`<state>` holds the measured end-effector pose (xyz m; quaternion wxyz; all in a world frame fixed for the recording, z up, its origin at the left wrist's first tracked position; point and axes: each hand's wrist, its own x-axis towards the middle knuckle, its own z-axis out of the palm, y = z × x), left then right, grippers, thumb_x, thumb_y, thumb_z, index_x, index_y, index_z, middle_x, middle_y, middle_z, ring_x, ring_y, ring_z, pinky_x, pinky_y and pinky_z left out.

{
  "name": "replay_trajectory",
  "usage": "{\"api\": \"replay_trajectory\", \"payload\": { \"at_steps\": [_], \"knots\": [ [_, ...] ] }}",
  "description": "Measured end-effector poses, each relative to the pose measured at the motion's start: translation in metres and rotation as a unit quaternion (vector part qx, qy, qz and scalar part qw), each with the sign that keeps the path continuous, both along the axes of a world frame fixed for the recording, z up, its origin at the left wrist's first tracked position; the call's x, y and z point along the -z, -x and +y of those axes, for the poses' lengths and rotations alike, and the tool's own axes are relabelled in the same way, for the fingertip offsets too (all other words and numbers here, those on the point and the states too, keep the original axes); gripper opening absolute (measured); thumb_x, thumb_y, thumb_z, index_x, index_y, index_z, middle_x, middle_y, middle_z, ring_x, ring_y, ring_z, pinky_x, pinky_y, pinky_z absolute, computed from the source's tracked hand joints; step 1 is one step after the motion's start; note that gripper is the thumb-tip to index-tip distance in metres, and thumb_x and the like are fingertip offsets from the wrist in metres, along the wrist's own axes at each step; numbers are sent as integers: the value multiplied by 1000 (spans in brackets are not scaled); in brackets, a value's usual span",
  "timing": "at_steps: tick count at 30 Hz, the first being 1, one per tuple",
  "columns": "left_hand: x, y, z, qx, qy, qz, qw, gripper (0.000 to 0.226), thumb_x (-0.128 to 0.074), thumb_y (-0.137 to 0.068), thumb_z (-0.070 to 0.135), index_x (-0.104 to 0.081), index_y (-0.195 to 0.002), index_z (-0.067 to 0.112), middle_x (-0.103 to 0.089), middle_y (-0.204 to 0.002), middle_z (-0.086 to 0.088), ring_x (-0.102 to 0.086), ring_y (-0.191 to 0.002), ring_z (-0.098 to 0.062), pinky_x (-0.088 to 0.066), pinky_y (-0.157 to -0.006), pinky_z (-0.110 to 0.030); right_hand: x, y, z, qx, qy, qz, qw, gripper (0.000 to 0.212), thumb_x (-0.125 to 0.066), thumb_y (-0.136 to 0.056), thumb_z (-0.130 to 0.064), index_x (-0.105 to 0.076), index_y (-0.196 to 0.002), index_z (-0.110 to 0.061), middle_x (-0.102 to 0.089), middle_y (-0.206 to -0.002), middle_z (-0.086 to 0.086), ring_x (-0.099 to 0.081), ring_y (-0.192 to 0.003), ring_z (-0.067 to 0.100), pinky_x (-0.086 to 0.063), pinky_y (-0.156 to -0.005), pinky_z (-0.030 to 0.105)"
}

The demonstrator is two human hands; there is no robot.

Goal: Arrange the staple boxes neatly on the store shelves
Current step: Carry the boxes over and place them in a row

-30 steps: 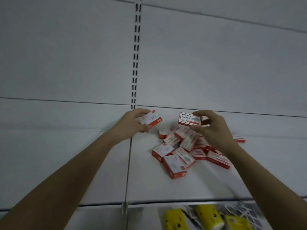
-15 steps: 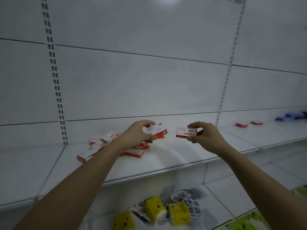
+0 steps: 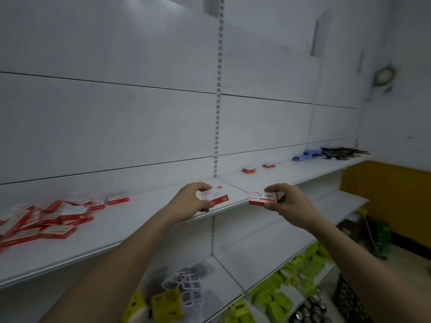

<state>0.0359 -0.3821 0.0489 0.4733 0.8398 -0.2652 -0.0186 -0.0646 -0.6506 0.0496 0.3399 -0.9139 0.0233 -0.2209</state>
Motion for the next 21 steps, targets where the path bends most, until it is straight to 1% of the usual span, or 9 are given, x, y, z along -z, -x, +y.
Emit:
{"api": "replay_trajectory", "payload": {
  "at_steps": [3, 6, 9, 11, 13, 14, 17, 19, 21],
  "knots": [
    [3, -9, -48, 18, 3, 1, 1000, 49, -72, -83, 16, -55, -129, 18, -55, -126, -1, -71, -83, -18, -52, -66, -15, 4, 1, -43, 31, -16, -5, 999, 40, -74, -83, -19, -61, -121, -20, -61, -114, -2, -59, -86, 11, -41, -60, 12],
    [9, -23, -94, 40, 7, 5, 999, 49, -72, -84, 14, -54, -130, 17, -55, -125, -1, -71, -79, -17, -49, -59, -10, 12, -8, -83, 47, -14, -8, 999, 39, -74, -82, -18, -61, -120, -20, -61, -115, -2, -61, -90, 11, -43, -65, 13],
    [18, -45, -139, 48, 12, 0, 999, 50, -71, -84, 13, -54, -131, 15, -53, -125, -2, -69, -77, -16, -47, -56, -8, 19, -29, -120, 52, -7, -6, 999, 38, -72, -83, -16, -61, -120, -20, -61, -117, -2, -61, -90, 10, -46, -68, 15],
    [26, -65, -167, 52, 14, 4, 999, 51, -72, -83, 11, -54, -130, 15, -52, -126, -3, -68, -80, -17, -50, -58, -11, 24, -48, -143, 55, 2, 0, 999, 38, -71, -85, -17, -60, -121, -21, -60, -119, -2, -60, -93, 11, -49, -72, 19],
    [33, -90, -195, 56, 16, 5, 998, 52, -73, -82, 12, -55, -130, 16, -52, -127, -3, -68, -82, -16, -55, -64, -16, 28, -70, -165, 58, 11, 12, 998, 38, -69, -86, -17, -59, -122, -21, -58, -120, -1, -60, -93, 10, -50, -72, 19],
    [35, -103, -208, 54, 12, -2, 998, 52, -72, -82, 14, -55, -130, 17, -52, -128, -2, -67, -84, -15, -55, -66, -16, 29, -82, -176, 59, 15, 18, 998, 38, -69, -86, -16, -58, -123, -21, -58, -120, -1, -60, -92, 10, -49, -69, 18],
    [37, -142, -248, 46, -2, -14, 999, 52, -72, -83, 19, -54, -131, 19, -51, -132, 0, -61, -96, -13, -47, -69, -13, 27, -119, -212, 60, 48, 35, 996, 39, -68, -87, -16, -57, -124, -21, -57, -121, -1, -58, -92, 9, -47, -67, 16],
    [38, -166, -273, 54, 10, 6, 998, 52, -73, -83, 18, -53, -131, 20, -52, -131, 0, -70, -84, -15, -51, -66, -15, 25, -145, -235, 61, 66, 39, 995, 39, -68, -87, -15, -56, -124, -20, -56, -122, -1, -57, -94, 10, -47, -68, 16],
    [37, -190, -295, 52, 10, 1, 999, 52, -72, -83, 17, -53, -131, 20, -52, -131, 0, -71, -75, -13, -54, -69, -17, 24, -171, -256, 65, 68, 32, 995, 39, -68, -87, -15, -56, -124, -19, -56, -123, 0, -56, -97, 12, -47, -68, 16]
  ]
}}
